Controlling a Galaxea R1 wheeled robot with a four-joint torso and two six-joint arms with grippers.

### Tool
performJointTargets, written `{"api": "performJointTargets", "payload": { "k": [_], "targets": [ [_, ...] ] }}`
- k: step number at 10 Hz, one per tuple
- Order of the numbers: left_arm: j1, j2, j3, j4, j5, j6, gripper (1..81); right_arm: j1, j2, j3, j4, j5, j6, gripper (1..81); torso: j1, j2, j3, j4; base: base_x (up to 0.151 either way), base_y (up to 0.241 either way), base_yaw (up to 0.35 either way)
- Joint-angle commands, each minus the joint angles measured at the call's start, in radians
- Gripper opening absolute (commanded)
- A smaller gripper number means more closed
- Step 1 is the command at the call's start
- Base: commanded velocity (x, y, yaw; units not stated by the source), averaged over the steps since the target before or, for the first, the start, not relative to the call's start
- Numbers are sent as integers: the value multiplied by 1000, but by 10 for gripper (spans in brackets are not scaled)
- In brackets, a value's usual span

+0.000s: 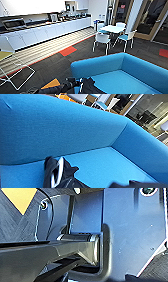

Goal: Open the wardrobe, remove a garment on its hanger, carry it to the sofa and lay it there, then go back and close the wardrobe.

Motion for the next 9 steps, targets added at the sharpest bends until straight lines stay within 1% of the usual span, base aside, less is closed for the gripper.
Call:
{"api": "performJointTargets", "payload": {
  "k": [1, 2, 4, 5, 6, 7, 8, 9],
  "targets": [
    [-142, -6, 39, 29, 37, 5, 811, 14, 5, 10, 1, -43, -1, 811, 0, 0, 0, 0, 0, 0, 0],
    [-130, -13, 45, 41, 40, 5, 811, 13, 5, 6, 3, -26, -1, 811, 0, 0, 0, 0, 0, 0, 0],
    [-82, -48, 51, 46, 42, 5, 811, 13, 5, 6, 0, -23, -1, 811, 0, 0, 0, 0, 0, 0, 0],
    [-39, -74, 66, 46, 42, 3, 811, 13, 5, 6, 0, -23, -1, 811, 0, 0, 0, 32, 0, 0, 0],
    [11, -98, 84, 47, 42, 5, 811, 16, 5, 6, 0, -23, -1, 811, 0, 0, 0, 41, 0, 0, 0],
    [71, -120, 106, 67, 40, 5, 811, 16, 5, 5, 1, -23, -1, 811, 0, 0, 0, 55, 0, 0, 0],
    [135, -138, 106, 89, 40, 5, 811, 17, 5, 5, 0, -23, -1, 811, 0, 0, 0, 32, 0, 0, 0],
    [193, -157, 106, 109, 40, 5, 811, 22, 3, 6, -3, -23, -1, 811, 0, 0, 0, 48, 0, 0, 0]
  ]
}}
